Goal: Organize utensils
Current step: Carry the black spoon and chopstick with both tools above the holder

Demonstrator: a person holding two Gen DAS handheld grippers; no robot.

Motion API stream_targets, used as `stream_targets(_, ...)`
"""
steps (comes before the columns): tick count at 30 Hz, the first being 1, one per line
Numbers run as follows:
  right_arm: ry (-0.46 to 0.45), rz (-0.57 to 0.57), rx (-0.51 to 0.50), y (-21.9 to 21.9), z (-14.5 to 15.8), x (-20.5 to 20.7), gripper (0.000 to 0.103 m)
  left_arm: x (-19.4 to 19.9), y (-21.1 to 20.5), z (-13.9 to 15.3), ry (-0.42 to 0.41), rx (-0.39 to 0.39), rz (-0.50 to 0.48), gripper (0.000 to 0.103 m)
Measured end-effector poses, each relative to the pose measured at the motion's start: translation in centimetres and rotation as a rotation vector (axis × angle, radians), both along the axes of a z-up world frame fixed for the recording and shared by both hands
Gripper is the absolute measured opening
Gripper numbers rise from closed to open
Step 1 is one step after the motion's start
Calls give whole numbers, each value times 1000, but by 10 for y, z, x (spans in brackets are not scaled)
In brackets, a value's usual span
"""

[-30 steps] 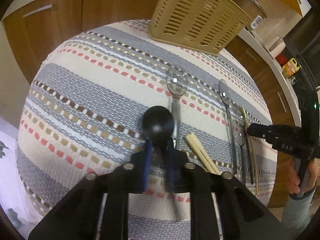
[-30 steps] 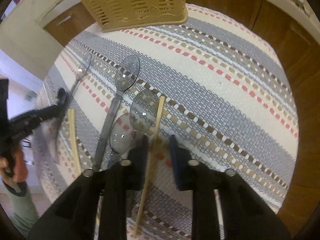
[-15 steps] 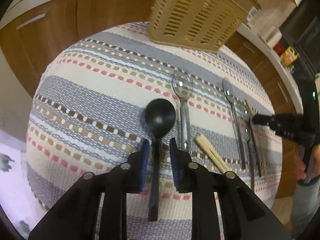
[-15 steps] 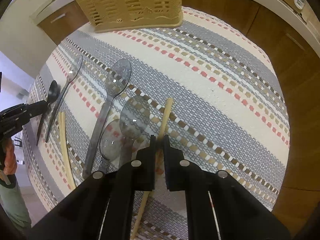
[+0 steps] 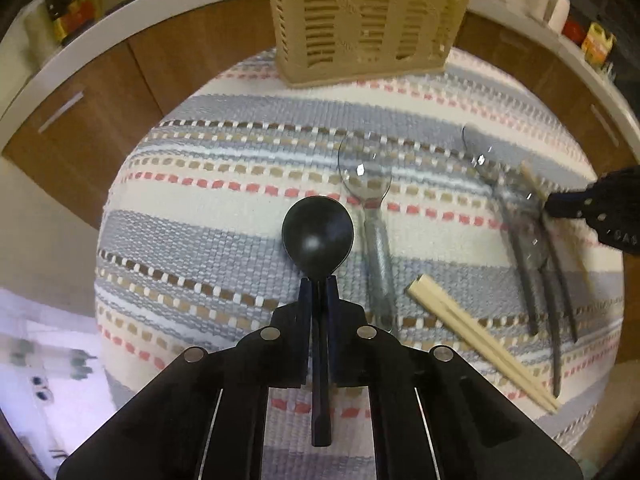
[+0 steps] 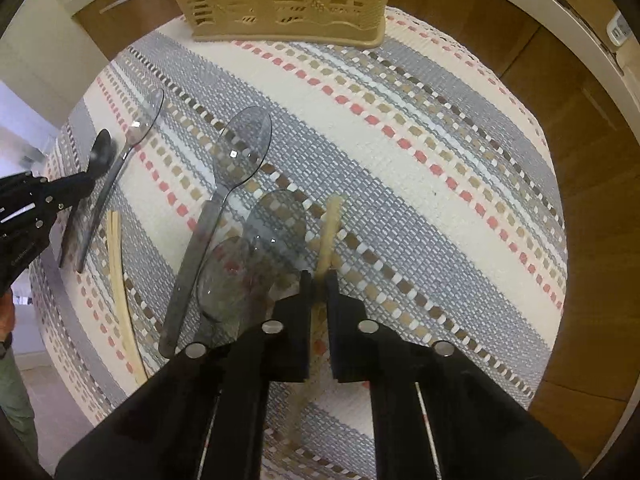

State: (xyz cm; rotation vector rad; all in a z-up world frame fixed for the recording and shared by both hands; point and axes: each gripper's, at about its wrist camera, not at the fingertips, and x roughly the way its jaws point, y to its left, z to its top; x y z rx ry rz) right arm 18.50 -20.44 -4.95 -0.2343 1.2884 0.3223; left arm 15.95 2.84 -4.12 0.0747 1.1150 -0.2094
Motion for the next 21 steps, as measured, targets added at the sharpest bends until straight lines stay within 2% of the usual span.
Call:
stream_targets(3,-35,-4,19,-6,8,-3,4,-1,7,12,-63,-84,25,5)
stream_targets(6,-104,5,41,-21,30,-10,4,-2,13,39,-159,-149,50,5)
stream_targets(9,-202,17,91,-25,59,-10,4,0,21,72,-255,-224,69,5)
stream_targets(15,-461,16,168,-25,136,-1,4,19,25,141,-472,-375,106,5)
stream_targets(18,-601,5,203,-23,174,10,4,32,24,173,-585,-419,126,5)
stream_targets(21,-681,-2,245,-23,195,25,4,50,16,194,-682,-433,145,5)
